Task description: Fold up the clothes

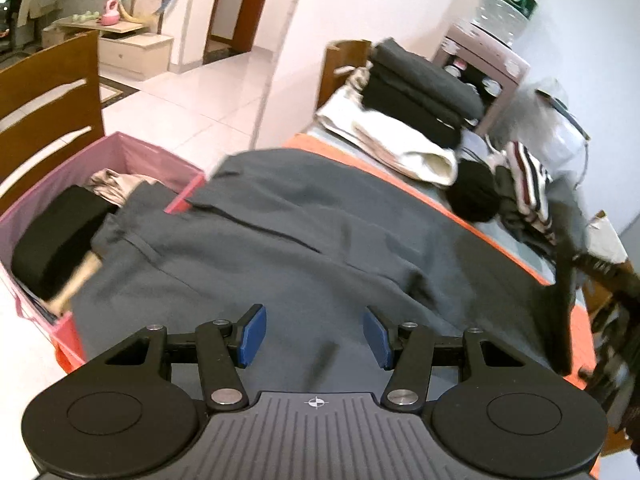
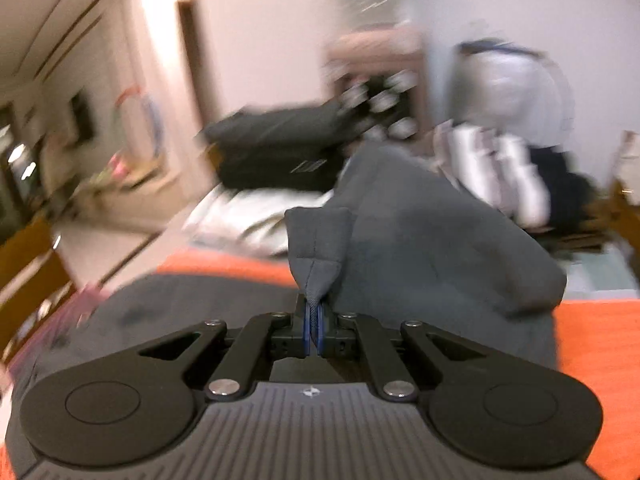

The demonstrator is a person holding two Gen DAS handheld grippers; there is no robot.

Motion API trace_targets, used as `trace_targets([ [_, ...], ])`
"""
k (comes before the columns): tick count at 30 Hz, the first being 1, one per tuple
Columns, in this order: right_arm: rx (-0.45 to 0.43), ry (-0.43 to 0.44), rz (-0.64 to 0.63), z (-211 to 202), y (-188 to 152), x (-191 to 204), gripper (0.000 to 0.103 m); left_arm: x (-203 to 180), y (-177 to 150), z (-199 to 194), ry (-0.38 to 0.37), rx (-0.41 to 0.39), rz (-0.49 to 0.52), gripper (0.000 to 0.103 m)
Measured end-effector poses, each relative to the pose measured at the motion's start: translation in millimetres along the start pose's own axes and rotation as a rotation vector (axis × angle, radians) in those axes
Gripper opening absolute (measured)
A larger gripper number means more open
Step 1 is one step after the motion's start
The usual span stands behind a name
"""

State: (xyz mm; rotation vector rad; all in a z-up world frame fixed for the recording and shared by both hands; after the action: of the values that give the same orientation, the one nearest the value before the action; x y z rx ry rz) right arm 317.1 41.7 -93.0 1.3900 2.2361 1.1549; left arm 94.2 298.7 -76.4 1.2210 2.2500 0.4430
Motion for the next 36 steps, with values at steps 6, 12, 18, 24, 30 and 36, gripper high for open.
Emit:
trace_targets([
  [6, 0.157, 0.022, -0.142, 43, -29, 66, 0.013, 27, 23, 8, -0.012, 0.007, 0.01, 0.057],
  [12, 0.176, 0.039, -0.176, 25, -36, 80, 0.054, 16, 45, 32, -0.094, 0.039, 0.036, 0.057],
  [18, 0.172, 0.026, -0.139, -31, -45, 60, 0.056, -27, 64, 71, -0.235, 0.124, 0.037, 0.057],
  [24, 0.191, -0.069, -0.023, -81, -72, 30, 0.056, -81, 70, 114, -0.355, 0.249, 0.035, 0.057],
  [30, 0.212, -0.154, 0.109, -109, -105, 1, 0.056, -105, 69, 159, -0.336, 0.35, -0.004, 0.058],
  [36, 0.212, -0.212, 0.226, -126, -128, -19, 0.056, -112, 69, 196, -0.298, 0.422, -0.039, 0.057],
])
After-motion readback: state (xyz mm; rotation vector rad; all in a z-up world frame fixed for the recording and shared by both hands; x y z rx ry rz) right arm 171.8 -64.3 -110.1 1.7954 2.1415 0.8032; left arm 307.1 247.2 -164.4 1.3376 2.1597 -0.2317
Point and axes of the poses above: each gripper's, at about its wrist camera, not at the fingertips, and z roughly the way its jaws point, x to its left, y to its top, the point moved 6 cm from there along z, roughly the way its jaws point, and after that the axes turned 7 degrees about x, right-handed, at the moved point
